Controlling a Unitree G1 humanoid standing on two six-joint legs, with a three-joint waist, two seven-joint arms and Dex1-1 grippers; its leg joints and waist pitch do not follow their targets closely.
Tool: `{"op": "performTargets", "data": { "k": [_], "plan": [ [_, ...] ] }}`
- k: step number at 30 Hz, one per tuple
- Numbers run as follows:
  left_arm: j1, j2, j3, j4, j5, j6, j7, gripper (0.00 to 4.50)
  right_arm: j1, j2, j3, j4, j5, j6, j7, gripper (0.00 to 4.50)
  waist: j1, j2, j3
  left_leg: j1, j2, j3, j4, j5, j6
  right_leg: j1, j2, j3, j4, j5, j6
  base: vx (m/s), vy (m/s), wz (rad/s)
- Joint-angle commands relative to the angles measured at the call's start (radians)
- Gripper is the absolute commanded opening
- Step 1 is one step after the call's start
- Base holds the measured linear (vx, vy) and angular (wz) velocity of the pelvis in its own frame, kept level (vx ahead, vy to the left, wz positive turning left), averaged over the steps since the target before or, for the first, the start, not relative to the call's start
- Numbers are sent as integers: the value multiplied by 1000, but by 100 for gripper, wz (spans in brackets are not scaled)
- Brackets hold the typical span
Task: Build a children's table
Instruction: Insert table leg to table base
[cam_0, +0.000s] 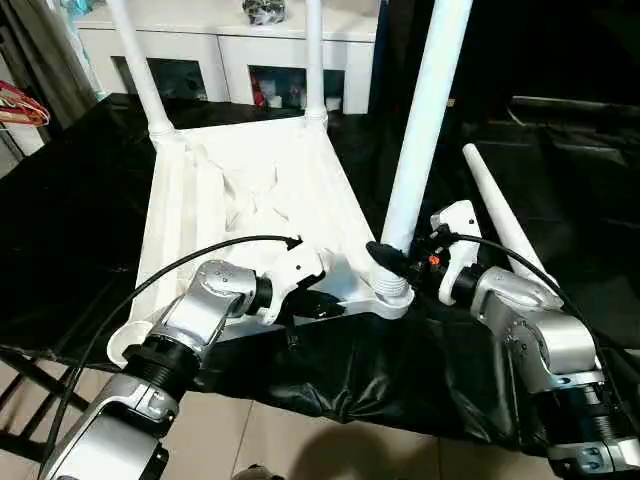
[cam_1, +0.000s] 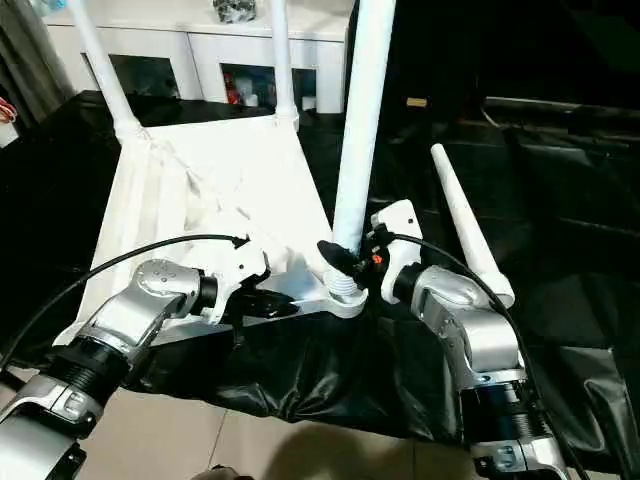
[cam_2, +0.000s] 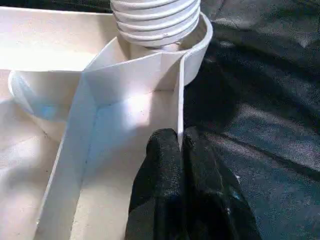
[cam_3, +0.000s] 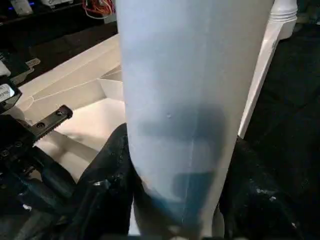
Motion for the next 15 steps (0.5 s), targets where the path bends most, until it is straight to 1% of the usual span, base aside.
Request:
{"op": "performTargets", "data": {
  "k": [1,3,4,8,9,12,15],
  "plan": [
    [10,14,-9,15,13,20,-10,0,5,-13,26,21,-19,35,5,188,2,-13,-61,17,74,-28,-74,-157,40,47,-97,47,-74,-197,-215,0,0,0],
    [10,15,-7,14,13,22,-11,0,8,-16,26,15,-19,43,5,188,2,-15,-61,19,74,-28,-74,-166,34,47,-97,48,-75,-199,-215,0,0,0],
    [10,15,-7,14,14,22,-11,0,9,-17,25,12,-18,45,6,188,2,-18,-61,19,75,-28,-75,-167,33,48,-97,48,-74,-196,-215,0,0,0],
    [7,14,-2,18,13,23,-6,0,16,-32,20,-8,-7,71,14,188,3,-17,-61,18,75,-27,-75,-163,35,48,-97,49,-73,-188,-216,0,0,0],
    [5,14,-1,20,13,22,-6,0,22,-38,17,-19,0,78,21,188,2,-16,-60,17,74,-28,-75,-168,35,48,-97,49,-75,-196,-215,0,0,0],
    [2,14,0,25,14,20,-4,0,30,-43,15,-33,6,88,26,188,3,-17,-61,18,75,-28,-75,-171,32,48,-98,49,-77,-210,-209,0,0,0],
    [-5,12,3,32,13,18,-4,0,40,-48,13,-48,14,99,30,187,3,-15,-61,18,75,-28,-75,-171,31,47,-97,49,-77,-205,-210,0,0,0]
  ]
}}
